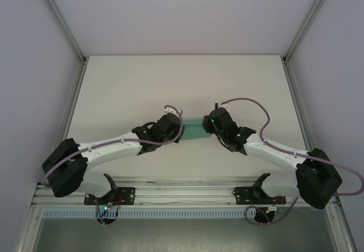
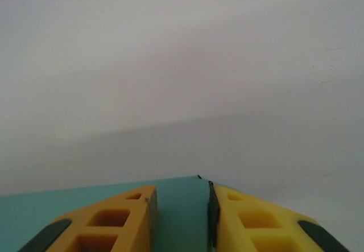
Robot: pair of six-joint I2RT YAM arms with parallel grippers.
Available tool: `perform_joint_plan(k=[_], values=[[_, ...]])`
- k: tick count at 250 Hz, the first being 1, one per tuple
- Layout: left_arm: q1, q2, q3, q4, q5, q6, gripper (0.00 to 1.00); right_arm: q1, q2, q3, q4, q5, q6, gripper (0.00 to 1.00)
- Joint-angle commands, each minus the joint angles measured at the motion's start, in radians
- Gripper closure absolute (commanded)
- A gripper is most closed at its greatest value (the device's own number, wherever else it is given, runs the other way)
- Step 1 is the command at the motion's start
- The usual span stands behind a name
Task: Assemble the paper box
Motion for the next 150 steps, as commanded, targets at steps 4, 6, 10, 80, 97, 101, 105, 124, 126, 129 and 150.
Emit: perform_joint_plan(k=[4,6,10,80,97,101,105,124,126,129,150], values=[[-0.006,-0.045,0.031,-0.133,0.083,0.090,0.43,0.000,0.025,-0.050,-0.044,-0.041,0.023,0.70],[-0.006,-0.047,0.032,-0.136,0.087,0.091,0.42,0.000,0.024,-0.052,-0.045,-0.039,0.023,0.70],[-0.004,-0.050,0.032,-0.141,0.098,0.095,0.39,-0.001,0.024,-0.053,-0.047,-0.039,0.025,0.71],[0.070,-0.090,0.058,-0.167,0.218,0.021,0.00,0.001,0.018,-0.084,-0.052,-0.011,0.039,0.74],[0.123,-0.086,0.067,-0.149,0.262,-0.042,0.00,0.000,0.021,-0.090,-0.052,-0.004,0.038,0.75],[0.135,-0.084,0.066,-0.141,0.277,-0.052,0.00,-0.001,0.020,-0.091,-0.053,-0.002,0.038,0.75],[0.148,-0.082,0.067,-0.133,0.292,-0.061,0.00,0.000,0.020,-0.094,-0.053,0.000,0.038,0.75],[0.191,-0.068,0.059,-0.074,0.359,-0.084,0.00,0.000,0.025,-0.091,-0.055,0.007,0.036,0.76],[0.194,-0.066,0.059,-0.069,0.363,-0.085,0.00,-0.001,0.026,-0.091,-0.056,0.006,0.036,0.76],[0.199,-0.063,0.059,-0.063,0.370,-0.088,0.00,-0.001,0.025,-0.091,-0.058,0.008,0.036,0.76],[0.218,-0.045,0.056,-0.025,0.408,-0.091,0.02,0.001,0.030,-0.088,-0.057,0.010,0.038,0.77]])
